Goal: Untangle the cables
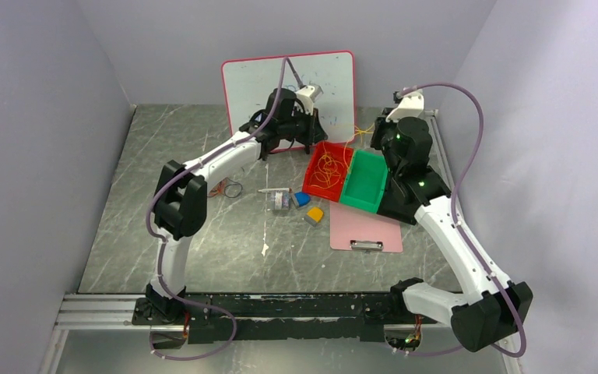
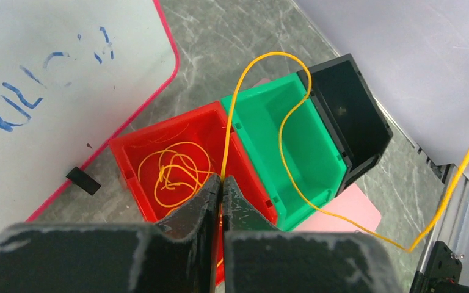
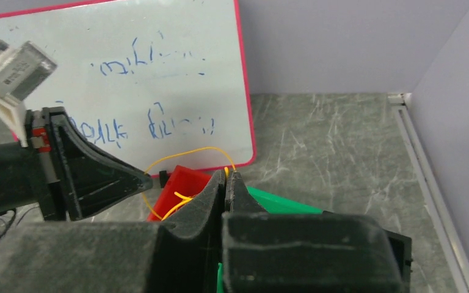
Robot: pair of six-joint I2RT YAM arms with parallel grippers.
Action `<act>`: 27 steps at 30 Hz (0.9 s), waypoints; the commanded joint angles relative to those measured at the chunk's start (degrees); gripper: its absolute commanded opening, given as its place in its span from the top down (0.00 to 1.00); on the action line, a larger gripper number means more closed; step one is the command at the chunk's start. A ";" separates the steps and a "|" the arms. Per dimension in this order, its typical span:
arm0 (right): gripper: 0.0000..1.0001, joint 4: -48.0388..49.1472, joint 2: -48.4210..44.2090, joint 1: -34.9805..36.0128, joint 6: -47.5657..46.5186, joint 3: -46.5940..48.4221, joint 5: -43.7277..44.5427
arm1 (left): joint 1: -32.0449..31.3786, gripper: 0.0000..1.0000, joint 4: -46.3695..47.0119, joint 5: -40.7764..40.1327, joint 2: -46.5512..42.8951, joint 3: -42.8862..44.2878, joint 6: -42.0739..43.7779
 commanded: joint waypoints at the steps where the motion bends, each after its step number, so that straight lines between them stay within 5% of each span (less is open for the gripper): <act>1: 1.00 2.29 0.28 -1.18 3.05 -0.68 -2.97 | 0.21 0.93 0.64 -2.73 2.07 2.62 -0.74; 14: 1.00 6.92 6.95 -2.54 7.92 -0.07 -13.31 | 2.00 0.93 -2.03 -5.84 0.23 -4.74 0.54; 27: 1.00 5.23 16.67 -2.61 10.49 1.04 -8.25 | 1.57 0.93 -5.54 -4.00 0.68 -4.47 2.79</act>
